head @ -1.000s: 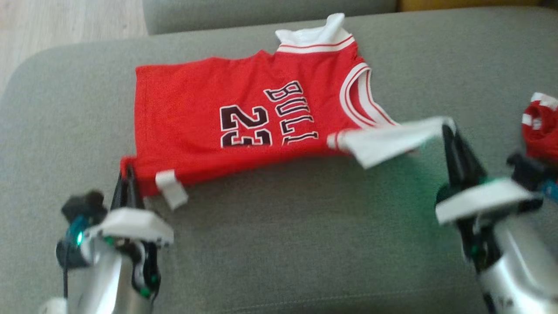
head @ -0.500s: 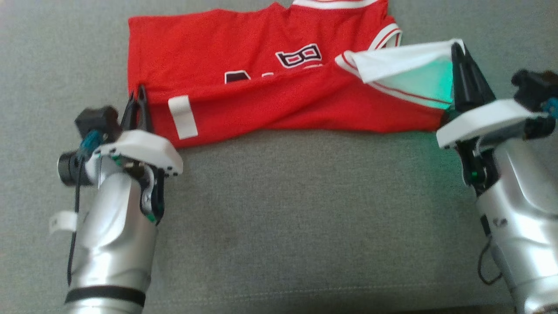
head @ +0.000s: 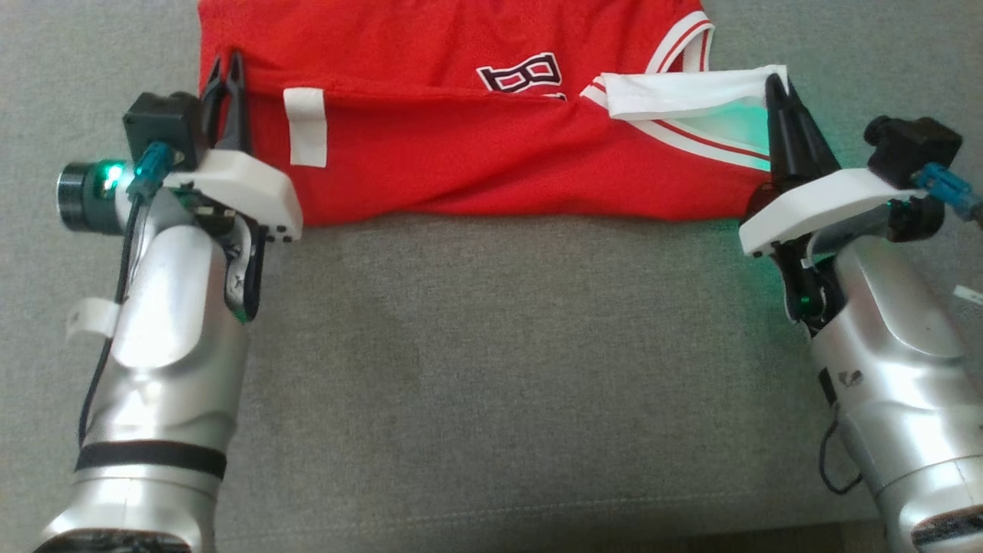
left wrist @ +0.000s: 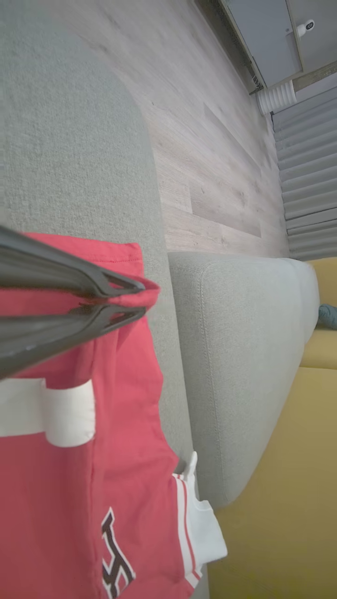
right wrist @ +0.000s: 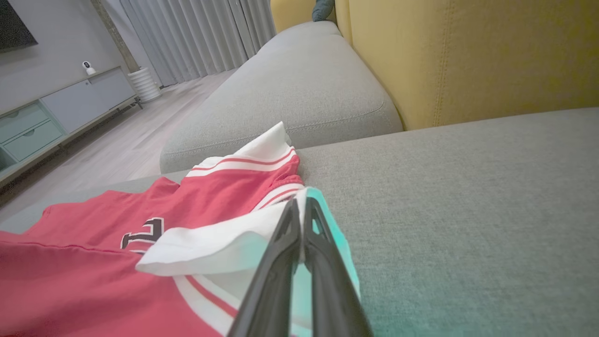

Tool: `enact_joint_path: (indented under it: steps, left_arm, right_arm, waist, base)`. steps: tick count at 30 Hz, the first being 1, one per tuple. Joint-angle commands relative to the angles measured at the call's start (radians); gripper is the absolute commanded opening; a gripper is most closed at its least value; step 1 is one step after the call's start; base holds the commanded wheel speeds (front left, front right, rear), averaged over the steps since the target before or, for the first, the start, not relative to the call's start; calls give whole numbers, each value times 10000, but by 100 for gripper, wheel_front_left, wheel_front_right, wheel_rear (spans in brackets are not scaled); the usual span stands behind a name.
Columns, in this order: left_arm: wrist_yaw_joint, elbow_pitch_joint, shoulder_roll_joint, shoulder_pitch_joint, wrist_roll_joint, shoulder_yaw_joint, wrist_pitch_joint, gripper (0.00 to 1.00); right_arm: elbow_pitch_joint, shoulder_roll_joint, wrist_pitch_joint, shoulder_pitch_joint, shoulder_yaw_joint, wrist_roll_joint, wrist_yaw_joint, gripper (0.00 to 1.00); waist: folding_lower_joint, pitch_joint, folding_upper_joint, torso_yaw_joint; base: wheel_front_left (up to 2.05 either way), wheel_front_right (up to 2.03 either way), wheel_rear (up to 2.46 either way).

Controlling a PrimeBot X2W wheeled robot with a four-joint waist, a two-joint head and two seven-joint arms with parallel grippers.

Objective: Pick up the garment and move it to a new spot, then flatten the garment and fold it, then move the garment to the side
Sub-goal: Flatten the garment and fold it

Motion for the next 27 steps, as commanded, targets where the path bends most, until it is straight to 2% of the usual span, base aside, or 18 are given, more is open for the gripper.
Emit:
enact_joint_path:
  steps: [1,2,3,4,12,18,27]
  left_arm:
    - [65,-194,445,-280,130,164,-55,2]
    - [114,-204,481,-295,178,151,-55,34]
    - [196,-245,491,-290,173,195,-55,73]
    - [263,-252,472,-248,120,265,-55,100]
    - [492,-943,-98,1265,-585,758,-55,100]
    - [479,-1325,-308,2565,-966,766,-55,100]
    - [552,-1536,-335,3094,-1536,251,-55,100]
  right_arm:
    - [-166,105,-118,-316,170,51,63,0]
    - [-117,116,-124,-336,137,32,63,38]
    - [-141,127,-127,-364,39,-7,63,100]
    - [-247,155,-129,-368,-118,-43,63,100]
    - [-1210,443,-133,1110,-1175,-474,63,100]
    - [-880,504,-134,2233,-1523,-480,63,100]
    - [-367,749,-135,2282,-1351,-606,63,100]
  waist:
    - [-1,-8,0,-44]
    - [-1,-4,0,-63]
    - [-1,5,0,-81]
    - [-1,7,0,-92]
    - [-1,-230,0,-20]
    - [-1,-503,0,95]
    - [-1,-695,0,329]
  base:
    - [0,0,0]
    - [0,0,0]
    - [0,0,0]
    - [0,0,0]
    - [0,0,0]
    - [0,0,0]
    - [0,0,0]
